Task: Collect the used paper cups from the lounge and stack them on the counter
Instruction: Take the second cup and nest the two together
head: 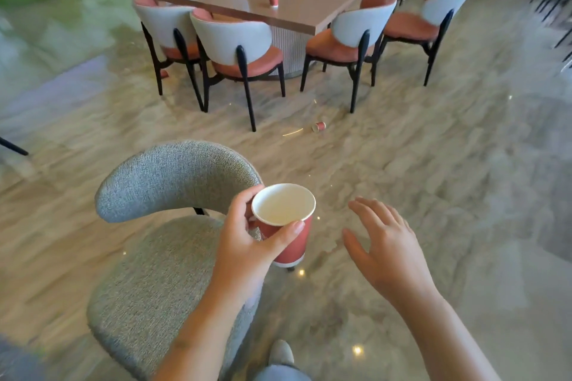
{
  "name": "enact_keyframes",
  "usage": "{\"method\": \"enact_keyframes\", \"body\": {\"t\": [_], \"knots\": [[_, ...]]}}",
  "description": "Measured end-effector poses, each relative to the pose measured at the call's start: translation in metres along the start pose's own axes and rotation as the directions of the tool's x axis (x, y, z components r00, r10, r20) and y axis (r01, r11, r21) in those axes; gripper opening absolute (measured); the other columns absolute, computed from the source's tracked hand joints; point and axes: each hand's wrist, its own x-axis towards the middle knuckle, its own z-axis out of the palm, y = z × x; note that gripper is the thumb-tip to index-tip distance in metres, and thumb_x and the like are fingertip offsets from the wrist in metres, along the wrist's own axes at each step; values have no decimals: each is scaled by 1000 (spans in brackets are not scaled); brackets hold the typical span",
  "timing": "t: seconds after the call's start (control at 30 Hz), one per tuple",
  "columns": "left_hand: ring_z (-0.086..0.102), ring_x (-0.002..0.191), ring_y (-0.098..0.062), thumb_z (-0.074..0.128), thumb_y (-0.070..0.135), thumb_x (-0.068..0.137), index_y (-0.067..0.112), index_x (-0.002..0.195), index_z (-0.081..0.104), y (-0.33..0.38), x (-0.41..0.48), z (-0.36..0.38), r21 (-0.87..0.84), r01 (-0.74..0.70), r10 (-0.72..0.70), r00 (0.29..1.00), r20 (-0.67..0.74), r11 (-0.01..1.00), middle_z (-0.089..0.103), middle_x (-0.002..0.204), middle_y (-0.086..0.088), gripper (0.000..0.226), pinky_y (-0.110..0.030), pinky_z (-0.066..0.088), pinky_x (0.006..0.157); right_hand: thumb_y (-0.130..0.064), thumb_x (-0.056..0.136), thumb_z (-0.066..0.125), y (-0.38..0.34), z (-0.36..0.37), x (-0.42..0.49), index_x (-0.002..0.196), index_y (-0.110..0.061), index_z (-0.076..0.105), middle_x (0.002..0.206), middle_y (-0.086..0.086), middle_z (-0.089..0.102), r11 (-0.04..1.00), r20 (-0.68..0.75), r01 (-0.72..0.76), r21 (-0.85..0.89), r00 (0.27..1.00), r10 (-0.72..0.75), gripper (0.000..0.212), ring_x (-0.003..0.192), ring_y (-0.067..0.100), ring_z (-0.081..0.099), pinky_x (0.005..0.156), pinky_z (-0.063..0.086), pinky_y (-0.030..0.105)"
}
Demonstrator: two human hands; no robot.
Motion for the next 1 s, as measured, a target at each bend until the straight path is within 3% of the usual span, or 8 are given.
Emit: {"method": "enact_keyframes", "body": {"t": [0.1,0.17,0.27,0.57,0.73,1.0], "knots": [[59,101,-8,76,51,46,30,112,52,3,49,7,15,-19,19,1000,5,1000,61,112,5,74,-25,47,89,-20,78,69,1,3,48,115,-8,61,116,9,63,1000,-11,12,-19,1000,-12,39,108,32,57,92,44,43],[58,106,-4,75,54,46,33,112,51,5,79,12,23,-26,25,999,37,999,60,114,9,73,-24,45,91,-20,78,70,6,6,74,115,-9,61,116,9,63,1000,-31,5,-28,999,-6,40,108,32,58,91,45,43],[58,99,4,74,55,45,36,107,52,0,119,23,28,-16,14,999,52,999,60,111,14,69,-14,45,85,-22,79,68,18,13,108,116,-11,60,118,7,62,999,-21,-20,-27,1000,19,39,111,31,56,92,44,42],[62,95,-4,78,53,43,34,104,56,-37,230,81,-43,97,-99,994,-44,994,65,106,9,67,-25,48,81,-19,79,69,83,42,224,113,-8,62,116,9,63,1000,34,-29,-7,999,29,37,108,32,58,90,46,44],[61,95,-7,78,53,41,35,102,56,-37,315,142,-90,71,-83,986,-142,993,64,107,7,68,-26,47,80,-18,77,70,138,39,319,113,-8,62,115,8,64,999,65,35,-6,997,-34,38,105,30,60,88,45,41],[62,93,-1,79,52,45,41,101,57,-24,427,221,-99,23,-44,976,-215,995,66,101,21,61,-21,49,76,-18,77,70,201,21,469,113,-9,62,115,7,64,985,71,174,14,982,-175,37,106,29,59,89,45,40]]}}
